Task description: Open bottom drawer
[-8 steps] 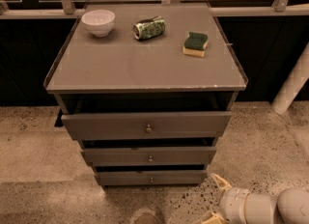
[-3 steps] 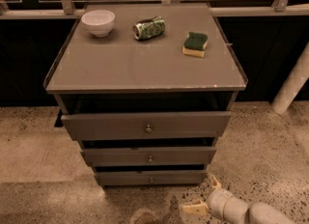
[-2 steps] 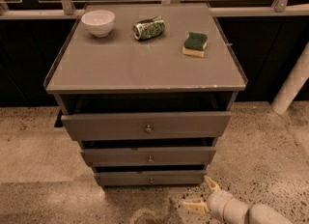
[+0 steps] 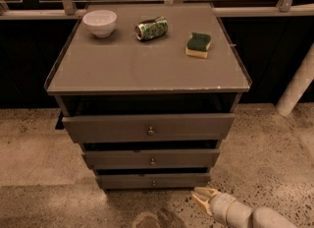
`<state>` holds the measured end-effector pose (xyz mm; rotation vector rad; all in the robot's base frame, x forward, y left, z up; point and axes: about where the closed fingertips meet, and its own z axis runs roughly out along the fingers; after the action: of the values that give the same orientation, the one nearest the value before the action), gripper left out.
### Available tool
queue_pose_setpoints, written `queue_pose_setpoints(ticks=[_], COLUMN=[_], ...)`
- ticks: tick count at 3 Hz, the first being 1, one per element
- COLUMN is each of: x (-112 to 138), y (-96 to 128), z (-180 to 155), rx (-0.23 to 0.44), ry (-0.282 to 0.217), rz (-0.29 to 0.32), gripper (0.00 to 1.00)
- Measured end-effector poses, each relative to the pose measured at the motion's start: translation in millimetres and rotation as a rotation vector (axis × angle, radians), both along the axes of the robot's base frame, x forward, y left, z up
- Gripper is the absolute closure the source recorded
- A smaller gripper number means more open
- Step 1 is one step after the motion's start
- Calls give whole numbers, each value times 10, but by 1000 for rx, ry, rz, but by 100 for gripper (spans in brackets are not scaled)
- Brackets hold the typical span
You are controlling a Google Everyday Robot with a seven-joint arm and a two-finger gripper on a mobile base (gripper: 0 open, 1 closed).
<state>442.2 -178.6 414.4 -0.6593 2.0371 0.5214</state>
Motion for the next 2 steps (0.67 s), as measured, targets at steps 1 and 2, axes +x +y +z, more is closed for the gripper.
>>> queue_pose_setpoints(ticks=[1,2], x=[38,229], y=[79,70], z=[-55,-308], rx=[-18,-105], ry=[-22,-113], rz=[20,13], gripper=[88,100])
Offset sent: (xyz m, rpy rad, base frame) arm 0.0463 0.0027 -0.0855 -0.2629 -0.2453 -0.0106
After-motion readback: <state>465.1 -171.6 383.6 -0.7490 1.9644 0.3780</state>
